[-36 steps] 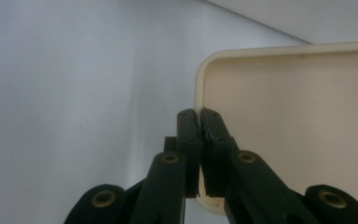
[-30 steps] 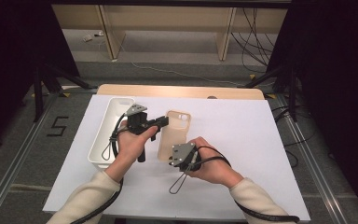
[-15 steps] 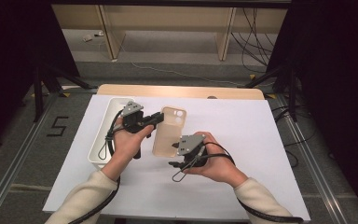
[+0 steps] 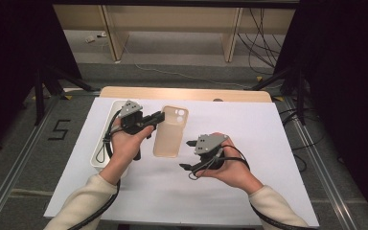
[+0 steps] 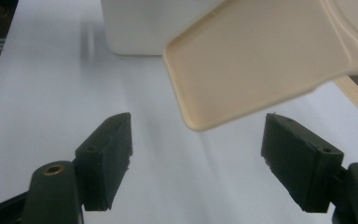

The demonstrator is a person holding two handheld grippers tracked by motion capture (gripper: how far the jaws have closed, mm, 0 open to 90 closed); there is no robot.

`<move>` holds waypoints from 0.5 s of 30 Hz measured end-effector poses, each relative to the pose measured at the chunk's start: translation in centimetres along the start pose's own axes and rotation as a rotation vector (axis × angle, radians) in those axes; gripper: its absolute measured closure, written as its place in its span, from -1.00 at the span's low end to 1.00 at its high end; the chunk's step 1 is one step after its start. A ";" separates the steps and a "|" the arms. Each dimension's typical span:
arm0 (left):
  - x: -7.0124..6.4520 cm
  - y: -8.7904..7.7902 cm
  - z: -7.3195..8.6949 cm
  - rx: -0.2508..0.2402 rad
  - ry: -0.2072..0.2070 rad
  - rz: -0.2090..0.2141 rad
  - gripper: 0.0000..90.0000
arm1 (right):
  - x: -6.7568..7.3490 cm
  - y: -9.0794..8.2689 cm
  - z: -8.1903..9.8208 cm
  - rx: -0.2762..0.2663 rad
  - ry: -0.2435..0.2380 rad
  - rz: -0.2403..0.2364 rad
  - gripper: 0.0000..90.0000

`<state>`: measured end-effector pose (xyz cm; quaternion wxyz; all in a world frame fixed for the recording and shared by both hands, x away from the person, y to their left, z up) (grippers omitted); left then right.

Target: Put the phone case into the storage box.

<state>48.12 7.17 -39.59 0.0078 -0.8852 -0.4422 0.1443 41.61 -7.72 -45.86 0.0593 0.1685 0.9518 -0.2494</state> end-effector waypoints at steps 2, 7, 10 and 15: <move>0.1 -0.1 -0.1 -0.003 -0.003 -0.002 0.84 | -0.3 -0.4 0.2 -0.007 0.014 0.014 -0.44; 0.3 -0.2 -0.3 -0.007 0.000 -0.005 0.85 | -1.2 -1.7 0.4 -0.043 0.053 0.053 -0.48; 0.4 -0.3 -0.4 -0.011 0.000 -0.007 0.84 | -1.7 -2.5 0.6 -0.062 0.075 0.077 -0.51; 0.6 -0.4 -0.6 -0.016 0.006 -0.011 0.84 | -2.4 -3.9 1.0 -0.090 0.108 0.110 -0.53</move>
Point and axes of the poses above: each handheld gripper's, and its own axes: y roughly forward along the jaws, z roughly out of its underside, x roughly to its left, the point moved 8 cm from there along y, roughly forward along the jaws, and after that the axes turned 9 degrees about -x, right-handed, at the moved point
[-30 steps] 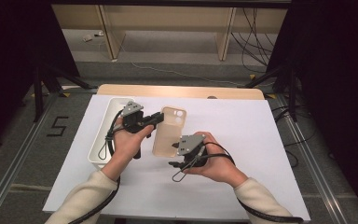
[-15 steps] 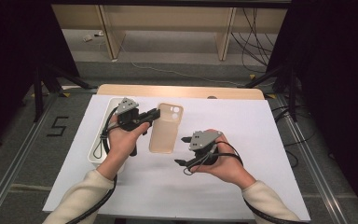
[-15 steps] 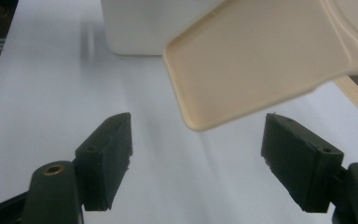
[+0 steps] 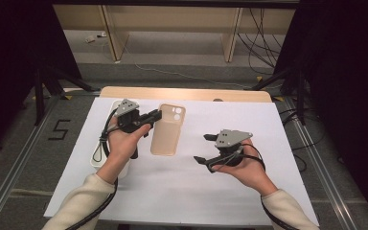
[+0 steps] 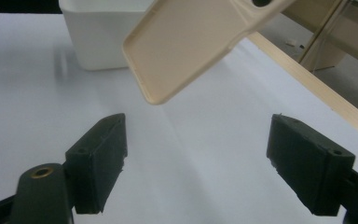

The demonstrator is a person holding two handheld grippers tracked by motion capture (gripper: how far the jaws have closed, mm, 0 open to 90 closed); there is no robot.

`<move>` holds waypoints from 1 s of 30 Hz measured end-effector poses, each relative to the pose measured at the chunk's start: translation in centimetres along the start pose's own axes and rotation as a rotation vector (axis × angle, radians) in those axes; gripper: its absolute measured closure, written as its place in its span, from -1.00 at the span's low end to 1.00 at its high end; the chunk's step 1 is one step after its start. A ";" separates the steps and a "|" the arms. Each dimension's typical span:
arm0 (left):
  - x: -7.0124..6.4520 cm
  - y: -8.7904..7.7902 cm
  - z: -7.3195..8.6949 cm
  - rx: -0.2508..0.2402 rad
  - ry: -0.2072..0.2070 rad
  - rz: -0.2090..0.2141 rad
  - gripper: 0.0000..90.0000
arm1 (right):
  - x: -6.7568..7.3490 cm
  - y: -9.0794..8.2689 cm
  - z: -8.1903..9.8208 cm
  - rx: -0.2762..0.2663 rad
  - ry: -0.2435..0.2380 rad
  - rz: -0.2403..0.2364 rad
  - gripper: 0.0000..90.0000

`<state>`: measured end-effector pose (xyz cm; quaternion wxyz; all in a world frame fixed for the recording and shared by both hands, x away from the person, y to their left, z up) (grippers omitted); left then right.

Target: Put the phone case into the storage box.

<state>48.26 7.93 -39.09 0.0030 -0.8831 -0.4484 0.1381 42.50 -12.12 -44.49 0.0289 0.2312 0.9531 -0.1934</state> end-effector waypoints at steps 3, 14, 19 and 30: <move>0.1 -0.1 -0.1 -0.002 0.004 -0.003 0.84 | -0.5 -0.8 0.4 -0.005 0.017 0.022 -0.53; 0.3 -0.6 -0.8 -0.020 0.013 -0.007 0.84 | -1.4 -3.3 1.2 -0.052 0.075 0.085 -0.54; 0.5 -0.7 -0.9 -0.024 0.015 -0.012 0.84 | -1.7 -4.2 1.4 -0.076 0.089 0.107 -0.54; 0.8 -1.1 -1.1 -0.027 0.034 -0.034 0.84 | -2.0 -5.8 2.4 -0.084 0.114 0.148 -0.55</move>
Point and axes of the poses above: each handheld gripper's, and its own axes: y roughly forward along the jaws, z roughly out of its underside, x roughly to its left, the point moved 8 cm from there along y, roughly forward along the jaws, and after that the axes turned 9 degrees about -x, right-handed, at the moved point
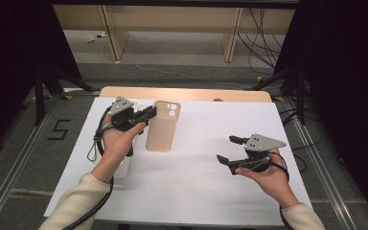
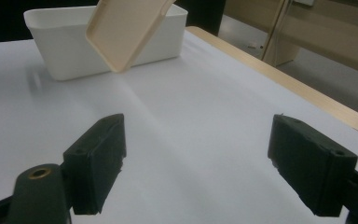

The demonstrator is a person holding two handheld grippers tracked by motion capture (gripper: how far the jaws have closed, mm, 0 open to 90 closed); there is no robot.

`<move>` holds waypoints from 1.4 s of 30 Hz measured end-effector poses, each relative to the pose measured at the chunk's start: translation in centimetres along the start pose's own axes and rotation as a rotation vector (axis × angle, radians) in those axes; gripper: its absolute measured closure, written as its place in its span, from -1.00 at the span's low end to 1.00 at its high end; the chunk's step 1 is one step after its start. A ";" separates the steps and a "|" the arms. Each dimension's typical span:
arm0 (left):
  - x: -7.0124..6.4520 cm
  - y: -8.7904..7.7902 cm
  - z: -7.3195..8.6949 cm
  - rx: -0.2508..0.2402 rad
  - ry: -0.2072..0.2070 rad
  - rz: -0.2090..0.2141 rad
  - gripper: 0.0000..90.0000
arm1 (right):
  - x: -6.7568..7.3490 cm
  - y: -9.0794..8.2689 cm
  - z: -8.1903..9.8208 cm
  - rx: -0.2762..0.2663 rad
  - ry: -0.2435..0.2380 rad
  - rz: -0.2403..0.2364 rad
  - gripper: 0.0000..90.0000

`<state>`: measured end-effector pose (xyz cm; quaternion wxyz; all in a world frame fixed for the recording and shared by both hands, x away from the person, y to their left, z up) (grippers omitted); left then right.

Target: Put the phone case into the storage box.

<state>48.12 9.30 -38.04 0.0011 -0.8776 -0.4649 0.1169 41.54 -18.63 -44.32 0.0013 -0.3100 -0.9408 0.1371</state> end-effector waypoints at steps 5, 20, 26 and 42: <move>0.3 -0.1 -0.4 -0.018 0.019 0.008 0.84 | -0.2 -0.5 0.2 -0.006 0.011 0.016 -0.54; 1.6 -0.7 -1.3 -0.041 0.027 -0.009 0.84 | -0.8 -1.3 0.9 -0.008 0.026 0.048 -0.54; 2.2 -1.0 -1.6 -0.054 0.027 -0.016 0.84 | -0.8 -1.5 1.1 -0.007 0.029 0.054 -0.54; 3.6 -1.5 -2.4 -0.078 0.034 -0.030 0.84 | -0.9 -1.6 1.4 -0.008 0.037 0.060 -0.54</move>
Point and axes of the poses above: each handheld gripper's, and its own axes: y roughly forward along the jaws, z roughly out of its underside, x roughly to its left, the point moved 8 cm from there along y, roughly forward along the jaws, and after that the axes turned 9 degrees about -x, right-handed, at the moved point
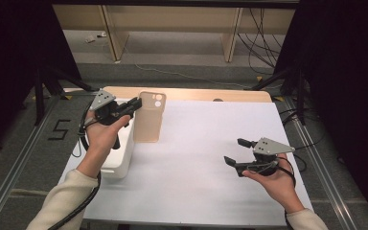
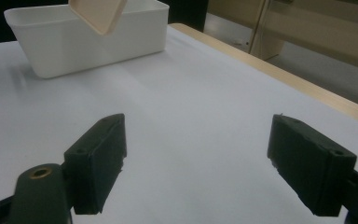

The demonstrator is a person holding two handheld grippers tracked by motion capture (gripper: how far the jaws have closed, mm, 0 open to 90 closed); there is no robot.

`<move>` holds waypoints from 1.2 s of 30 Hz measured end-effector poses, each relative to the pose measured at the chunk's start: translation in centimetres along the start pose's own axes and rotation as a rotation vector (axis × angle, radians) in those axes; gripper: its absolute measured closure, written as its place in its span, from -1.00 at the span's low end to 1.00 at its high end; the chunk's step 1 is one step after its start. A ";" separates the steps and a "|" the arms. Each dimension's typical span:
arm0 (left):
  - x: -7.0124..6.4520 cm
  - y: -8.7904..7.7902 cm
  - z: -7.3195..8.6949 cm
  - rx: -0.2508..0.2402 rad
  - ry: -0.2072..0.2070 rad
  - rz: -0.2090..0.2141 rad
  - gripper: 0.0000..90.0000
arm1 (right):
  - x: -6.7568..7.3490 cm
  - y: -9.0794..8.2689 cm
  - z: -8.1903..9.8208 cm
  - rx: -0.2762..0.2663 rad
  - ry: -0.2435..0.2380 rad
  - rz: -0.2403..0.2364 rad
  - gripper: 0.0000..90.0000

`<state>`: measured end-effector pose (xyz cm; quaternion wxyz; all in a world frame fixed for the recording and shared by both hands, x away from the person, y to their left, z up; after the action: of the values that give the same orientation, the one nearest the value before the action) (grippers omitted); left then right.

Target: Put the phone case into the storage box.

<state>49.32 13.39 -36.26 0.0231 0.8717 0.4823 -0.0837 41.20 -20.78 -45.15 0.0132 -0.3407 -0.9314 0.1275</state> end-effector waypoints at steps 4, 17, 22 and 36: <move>0.4 -0.1 -0.2 -0.004 -0.001 -0.005 0.84 | 0.0 0.0 0.0 -0.001 0.000 0.000 -0.54; 1.6 -0.4 -1.0 -0.018 0.009 -0.022 0.84 | 0.0 0.0 0.2 0.004 0.005 -0.001 -0.54; 2.0 -0.6 -1.5 -0.031 0.010 -0.028 0.84 | 0.1 0.1 0.2 0.004 0.006 -0.002 -0.53; 3.1 -1.1 -2.4 -0.046 0.006 -0.044 0.84 | 0.2 0.2 0.2 -0.001 0.012 -0.006 -0.53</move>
<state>50.31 16.90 -34.39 0.0399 0.8605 0.5030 -0.0702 41.14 -20.60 -45.44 0.0190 -0.3386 -0.9324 0.1249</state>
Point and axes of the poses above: each handheld gripper's, and its own axes: y roughly forward along the jaws, z roughly out of its underside, x roughly to its left, the point moved 8 cm from there along y, roughly forward along the jaws, and after that the axes turned 9 degrees about -x, right-handed, at the moved point
